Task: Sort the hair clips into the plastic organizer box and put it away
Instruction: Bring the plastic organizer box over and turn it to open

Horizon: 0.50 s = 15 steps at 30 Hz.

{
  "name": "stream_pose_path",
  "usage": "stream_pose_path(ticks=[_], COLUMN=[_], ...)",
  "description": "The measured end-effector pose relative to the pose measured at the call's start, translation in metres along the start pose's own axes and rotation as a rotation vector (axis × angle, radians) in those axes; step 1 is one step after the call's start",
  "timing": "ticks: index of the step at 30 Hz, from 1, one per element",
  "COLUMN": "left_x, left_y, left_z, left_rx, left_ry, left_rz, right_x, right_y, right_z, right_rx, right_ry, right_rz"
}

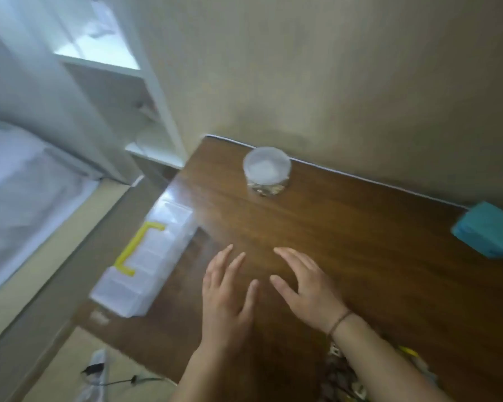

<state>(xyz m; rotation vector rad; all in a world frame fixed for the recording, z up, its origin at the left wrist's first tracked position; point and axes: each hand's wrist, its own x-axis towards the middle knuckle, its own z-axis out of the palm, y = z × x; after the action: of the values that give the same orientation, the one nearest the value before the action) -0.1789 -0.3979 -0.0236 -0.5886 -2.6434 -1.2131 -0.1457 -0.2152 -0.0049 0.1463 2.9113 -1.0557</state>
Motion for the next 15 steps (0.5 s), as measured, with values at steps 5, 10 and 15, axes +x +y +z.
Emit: stream_pose_path(ticks=[5,10,15], left_x=[0.007,0.001,0.004], left_y=[-0.06,-0.094,-0.122], left_z=[-0.081,-0.118,-0.125], left_rx=[0.185,0.0,-0.344], left_ry=[0.385,0.455,0.42], left_rz=[-0.218,-0.769,-1.054], right_x=[0.093,0.159,0.184], right_y=[-0.095,-0.142,-0.148], right_z=[0.043,0.072,0.083], right_rx=[0.047,0.275,0.227], right_ry=[-0.115,-0.029,-0.194], right_rz=[-0.139,0.063,0.18])
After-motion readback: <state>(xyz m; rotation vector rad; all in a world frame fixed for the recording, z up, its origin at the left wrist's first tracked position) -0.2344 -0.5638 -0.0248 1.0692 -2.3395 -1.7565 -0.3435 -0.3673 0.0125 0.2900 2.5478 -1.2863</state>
